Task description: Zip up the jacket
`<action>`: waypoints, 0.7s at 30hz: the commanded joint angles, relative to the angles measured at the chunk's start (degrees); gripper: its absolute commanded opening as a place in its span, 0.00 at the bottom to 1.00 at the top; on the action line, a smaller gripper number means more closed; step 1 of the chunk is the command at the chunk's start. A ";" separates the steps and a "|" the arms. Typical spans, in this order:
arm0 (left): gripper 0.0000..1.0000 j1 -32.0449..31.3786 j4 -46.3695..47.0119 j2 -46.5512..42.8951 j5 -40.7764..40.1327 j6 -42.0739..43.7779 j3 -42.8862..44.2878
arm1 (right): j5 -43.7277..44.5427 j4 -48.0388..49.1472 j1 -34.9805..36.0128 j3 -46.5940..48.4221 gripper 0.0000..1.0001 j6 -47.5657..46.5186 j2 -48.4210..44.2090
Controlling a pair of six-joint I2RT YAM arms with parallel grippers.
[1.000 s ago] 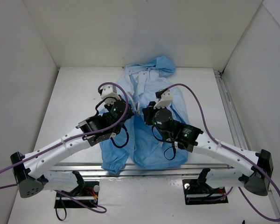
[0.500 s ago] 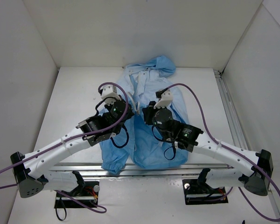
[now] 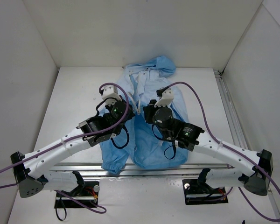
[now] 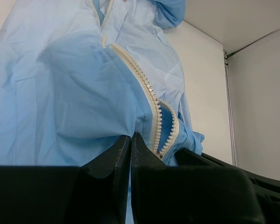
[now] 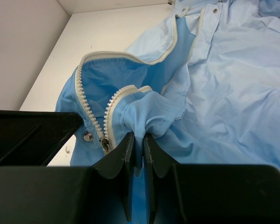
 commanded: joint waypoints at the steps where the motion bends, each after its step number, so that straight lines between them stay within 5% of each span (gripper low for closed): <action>1: 0.00 -0.66 3.27 -1.55 -0.91 1.20 0.79 | 2.36 3.41 0.10 3.79 0.00 0.84 0.22; 21: 0.00 -0.66 7.14 -1.46 5.06 11.48 -0.18 | -0.28 1.56 0.10 4.93 0.00 -0.57 -0.31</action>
